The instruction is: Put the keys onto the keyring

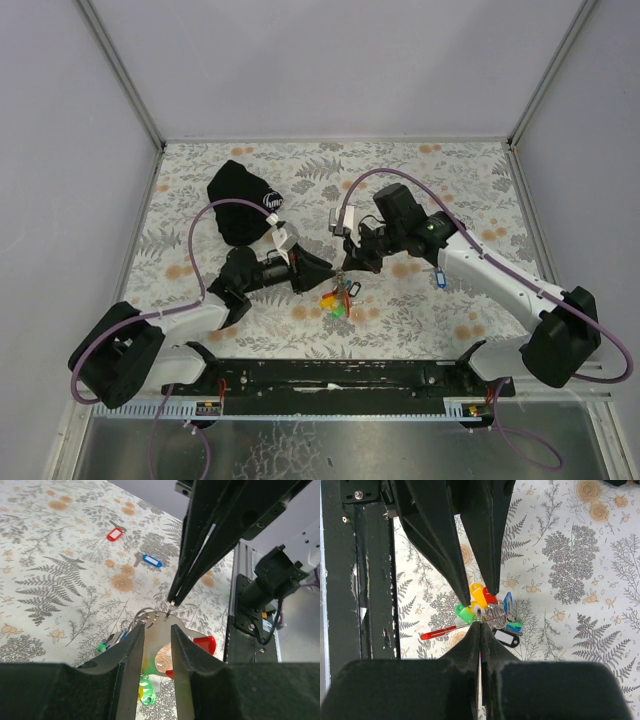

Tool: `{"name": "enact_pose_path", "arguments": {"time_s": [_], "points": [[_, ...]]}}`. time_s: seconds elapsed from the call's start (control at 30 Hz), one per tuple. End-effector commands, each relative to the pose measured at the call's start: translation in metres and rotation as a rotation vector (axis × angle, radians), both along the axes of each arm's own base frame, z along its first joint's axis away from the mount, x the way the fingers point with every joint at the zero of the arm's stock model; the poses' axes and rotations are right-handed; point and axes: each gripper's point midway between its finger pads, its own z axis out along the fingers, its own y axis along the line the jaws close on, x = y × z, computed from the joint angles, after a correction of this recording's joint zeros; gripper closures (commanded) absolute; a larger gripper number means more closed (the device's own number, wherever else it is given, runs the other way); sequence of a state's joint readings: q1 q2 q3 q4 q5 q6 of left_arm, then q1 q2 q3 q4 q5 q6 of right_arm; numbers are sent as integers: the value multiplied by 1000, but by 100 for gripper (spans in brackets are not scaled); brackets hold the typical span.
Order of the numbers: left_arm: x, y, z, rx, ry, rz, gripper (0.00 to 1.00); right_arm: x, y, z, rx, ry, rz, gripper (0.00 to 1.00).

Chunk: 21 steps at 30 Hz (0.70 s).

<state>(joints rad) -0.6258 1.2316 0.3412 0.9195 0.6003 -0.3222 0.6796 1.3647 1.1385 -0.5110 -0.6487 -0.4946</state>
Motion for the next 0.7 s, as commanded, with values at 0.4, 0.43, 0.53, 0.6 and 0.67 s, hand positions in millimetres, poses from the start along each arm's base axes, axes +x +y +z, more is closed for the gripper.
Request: {"name": "enact_pose_path", "arguments": {"time_s": [0.4, 0.43, 0.53, 0.6, 0.67], "points": [[-10, -12, 5, 25, -62, -158, 76, -4, 13, 10, -35, -23, 57, 100], [-10, -13, 5, 23, -62, -161, 77, -4, 13, 10, -37, -21, 59, 100], [-8, -14, 5, 20, -66, -162, 80, -5, 14, 8, -43, -18, 63, 100], [-8, -15, 6, 19, -68, -166, 81, -6, 14, 8, -45, -16, 65, 100], [-9, -15, 7, 17, -69, -175, 82, -6, 15, 7, -47, -14, 67, 100]]}}
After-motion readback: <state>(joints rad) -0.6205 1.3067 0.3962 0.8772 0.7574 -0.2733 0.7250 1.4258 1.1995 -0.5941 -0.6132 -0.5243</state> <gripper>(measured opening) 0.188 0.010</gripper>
